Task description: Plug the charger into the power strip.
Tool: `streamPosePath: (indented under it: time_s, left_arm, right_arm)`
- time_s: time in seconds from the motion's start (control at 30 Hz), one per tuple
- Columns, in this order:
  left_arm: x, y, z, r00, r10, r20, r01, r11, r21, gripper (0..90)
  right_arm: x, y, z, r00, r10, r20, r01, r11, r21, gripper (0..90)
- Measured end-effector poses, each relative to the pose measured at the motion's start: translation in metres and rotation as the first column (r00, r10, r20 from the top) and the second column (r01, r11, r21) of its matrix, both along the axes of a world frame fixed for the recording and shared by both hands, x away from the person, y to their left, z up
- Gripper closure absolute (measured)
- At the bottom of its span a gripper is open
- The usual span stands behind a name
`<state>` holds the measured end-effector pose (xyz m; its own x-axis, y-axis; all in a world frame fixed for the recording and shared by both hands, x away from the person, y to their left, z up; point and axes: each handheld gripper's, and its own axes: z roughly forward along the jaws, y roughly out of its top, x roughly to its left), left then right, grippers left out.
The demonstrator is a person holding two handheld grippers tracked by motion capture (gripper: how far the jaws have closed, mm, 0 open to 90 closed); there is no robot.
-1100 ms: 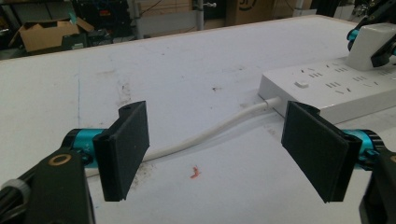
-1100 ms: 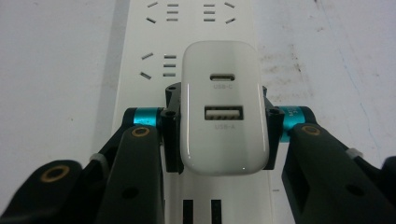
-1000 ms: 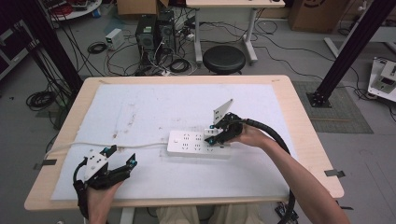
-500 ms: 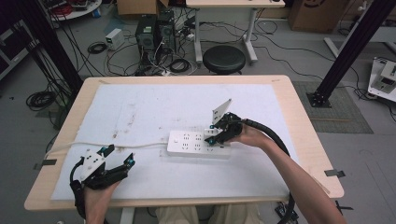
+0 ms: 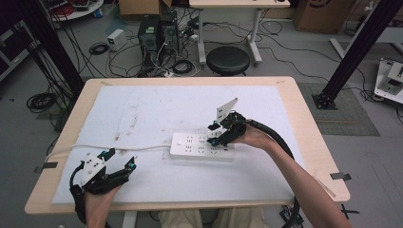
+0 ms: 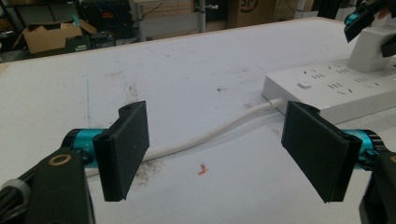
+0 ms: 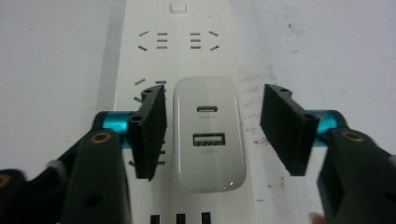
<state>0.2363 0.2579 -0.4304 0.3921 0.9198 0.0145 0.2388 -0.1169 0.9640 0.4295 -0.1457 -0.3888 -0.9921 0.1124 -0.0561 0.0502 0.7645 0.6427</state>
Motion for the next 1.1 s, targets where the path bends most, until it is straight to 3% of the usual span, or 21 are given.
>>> streamPosePath:
  time_s: [0.03, 0.23, 0.3, 0.47, 0.53, 0.57, 0.6, 0.63, 0.67, 0.7, 0.77, 0.8, 0.83, 0.9, 0.93, 0.97, 1.1]
  left_arm:
    - [0.0, 0.001, 0.0, 1.0, 0.002, -0.001, -0.002, 1.0, -0.004, 23.3]
    - [0.0, 0.003, 0.0, 1.0, 0.005, -0.001, -0.005, 1.0, -0.005, 23.3]
    - [-0.001, 0.004, 0.0, 1.0, 0.005, -0.002, -0.005, 1.0, -0.004, 23.3]
    - [0.001, 0.006, 0.001, 1.0, 0.002, -0.006, -0.002, 1.0, -0.004, 23.3]
    - [0.002, 0.006, 0.001, 1.0, -0.001, -0.005, 0.001, 1.0, -0.002, 23.3]
    - [0.002, 0.006, 0.001, 1.0, -0.001, -0.005, 0.001, 1.0, -0.002, 23.3]
    - [0.002, 0.006, 0.001, 1.0, -0.001, -0.005, 0.001, 1.0, -0.002, 23.3]
    - [0.004, 0.005, 0.002, 1.0, -0.004, -0.007, 0.004, 1.0, 0.004, 23.3]
    - [0.005, 0.005, 0.002, 1.0, -0.004, -0.006, 0.004, 1.0, 0.003, 23.3]
    - [0.005, 0.005, 0.002, 1.0, -0.004, -0.006, 0.004, 1.0, 0.003, 23.3]
    - [0.006, 0.004, 0.002, 0.9999, -0.006, -0.009, 0.006, 1.0, 0.001, 23.3]
    - [0.006, 0.004, 0.002, 0.9999, -0.006, -0.009, 0.006, 1.0, 0.001, 23.3]
    - [0.006, 0.004, 0.002, 0.9999, -0.006, -0.009, 0.006, 1.0, 0.001, 23.3]
    - [0.007, 0.004, 0.002, 0.9999, -0.006, -0.01, 0.006, 1.0, 0.006, 23.3]
    - [0.009, 0.004, 0.003, 0.9999, -0.006, -0.01, 0.006, 0.9999, 0.013, 23.3]
    - [0.009, 0.005, 0.002, 0.9999, -0.005, -0.012, 0.005, 0.9999, 0.011, 23.3]
    - [0.012, 0.006, 0.003, 1.0, -0.004, -0.009, 0.004, 1.0, 0.006, 23.3]
  right_arm:
    - [-0.002, -0.001, 0.0, 0.9996, -0.015, -0.024, 0.015, 1.0, -0.012, 31.4]
    - [-0.009, -0.005, 0.0, 0.9988, -0.043, -0.025, 0.043, 0.999, 0.004, 23.9]
    - [-0.017, -0.016, -0.001, 0.9945, -0.104, -0.01, 0.105, 0.993, 0.054, 21.9]
    - [-0.031, -0.041, 0.0, 0.9848, -0.174, -0.001, 0.172, 0.974, 0.145, 21.9]
    - [-0.036, -0.052, 0.001, 0.9769, -0.214, -0.005, 0.211, 0.959, 0.19, 21.9]
    - [-0.036, -0.052, 0.001, 0.9769, -0.214, -0.005, 0.211, 0.959, 0.19, 21.9]
    - [-0.039, -0.057, 0.001, 0.9715, -0.236, -0.015, 0.234, 0.949, 0.209, 21.9]
    - [-0.043, -0.067, 0.002, 0.9581, -0.286, -0.02, 0.282, 0.929, 0.241, 21.9]
    - [-0.045, -0.073, 0.002, 0.9512, -0.308, -0.022, 0.303, 0.916, 0.262, 21.9]
    - [-0.045, -0.073, 0.002, 0.9512, -0.308, -0.022, 0.303, 0.916, 0.262, 21.9]
    - [-0.048, -0.082, 0.002, 0.9345, -0.356, -0.012, 0.343, 0.891, 0.297, 21.9]
    - [-0.048, -0.082, 0.002, 0.9345, -0.356, -0.012, 0.343, 0.891, 0.297, 21.9]
    - [-0.05, -0.087, 0.002, 0.9255, -0.379, -0.01, 0.362, 0.877, 0.314, 21.9]
    - [-0.05, -0.087, 0.002, 0.9255, -0.379, -0.01, 0.362, 0.877, 0.314, 21.9]
    - [-0.057, -0.1, 0.001, 0.8962, -0.444, -0.01, 0.417, 0.835, 0.358, 21.9]
    - [-0.063, -0.11, -0.001, 0.8802, -0.474, -0.018, 0.441, 0.803, 0.402, 22.1]
    - [-0.075, -0.128, -0.007, 0.84, -0.539, -0.064, 0.501, 0.724, 0.475, 22.1]
